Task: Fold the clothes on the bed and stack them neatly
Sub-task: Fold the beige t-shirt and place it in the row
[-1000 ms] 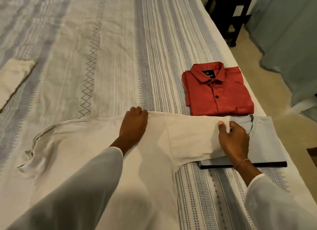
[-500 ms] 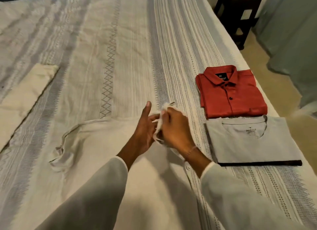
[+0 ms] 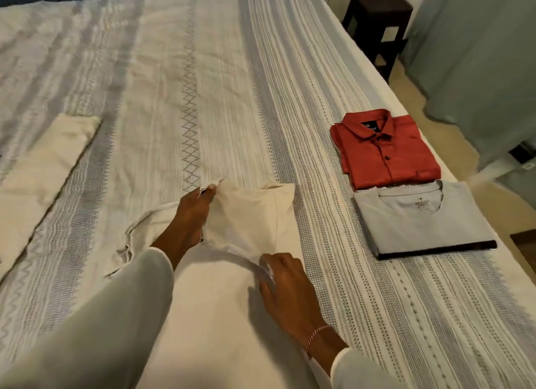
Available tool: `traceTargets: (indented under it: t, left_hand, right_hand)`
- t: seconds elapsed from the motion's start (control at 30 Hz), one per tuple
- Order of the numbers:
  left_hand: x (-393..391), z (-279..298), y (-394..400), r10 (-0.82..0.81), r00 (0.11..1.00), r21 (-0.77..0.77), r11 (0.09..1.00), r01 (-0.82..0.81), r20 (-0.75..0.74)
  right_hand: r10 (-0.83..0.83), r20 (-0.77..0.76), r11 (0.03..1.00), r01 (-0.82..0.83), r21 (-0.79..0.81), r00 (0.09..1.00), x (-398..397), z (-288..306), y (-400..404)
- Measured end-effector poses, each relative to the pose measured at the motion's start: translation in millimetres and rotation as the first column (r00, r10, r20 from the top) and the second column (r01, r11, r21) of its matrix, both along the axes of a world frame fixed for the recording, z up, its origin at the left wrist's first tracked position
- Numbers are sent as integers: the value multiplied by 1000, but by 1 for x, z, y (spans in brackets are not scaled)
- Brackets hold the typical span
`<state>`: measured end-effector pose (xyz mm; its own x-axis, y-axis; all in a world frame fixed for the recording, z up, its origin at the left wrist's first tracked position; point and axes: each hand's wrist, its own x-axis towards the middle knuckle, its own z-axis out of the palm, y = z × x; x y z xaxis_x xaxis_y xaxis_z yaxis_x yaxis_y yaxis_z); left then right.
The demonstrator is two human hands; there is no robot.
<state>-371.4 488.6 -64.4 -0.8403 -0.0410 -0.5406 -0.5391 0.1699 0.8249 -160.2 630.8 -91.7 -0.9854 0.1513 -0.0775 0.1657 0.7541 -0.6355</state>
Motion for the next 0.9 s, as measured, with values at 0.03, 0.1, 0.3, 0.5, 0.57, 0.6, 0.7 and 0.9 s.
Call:
traceTargets:
  t: [0.03, 0.1, 0.3, 0.5, 0.57, 0.6, 0.7, 0.9]
  left_hand:
    - [3, -5, -7, 9, 1000, 4, 1000, -9, 2]
    - [10, -16, -20, 39, 999, -15, 999, -39, 3]
    - [28, -30, -22, 6, 971, -503, 854, -130, -240]
    - [18, -35, 44, -636, 636, -652, 711, 264, -437]
    - [7, -37, 75, -747, 546, -665, 631, 399, -380]
    - [1, -39, 88, -789, 516, -679, 581, 449, -334]
    - [-17, -48, 124, -847, 494, -709, 471, 525, -196]
    - [-53, -59, 145, -814, 566, -655, 500, 566, -133]
  right_hand:
    - [-2, -11, 1000, 2, 18, 1000, 3, -5, -2]
    - [-9, -25, 999, 10, 40, 1000, 7, -13, -9]
    - [-175, -87, 983, 178, 35, 981, 1, -28, -1]
    - [-446, 98, 864, 456, -214, 890, -40, -23, 41]
    - [-520, 221, 769, 565, -298, 825, -57, -29, 59]
    - [-540, 291, 711, 613, -345, 790, -62, -32, 64]
    - [-514, 418, 629, 661, -410, 749, -69, -42, 79]
    - [-345, 529, 547, 624, -558, 775, -66, -56, 101]
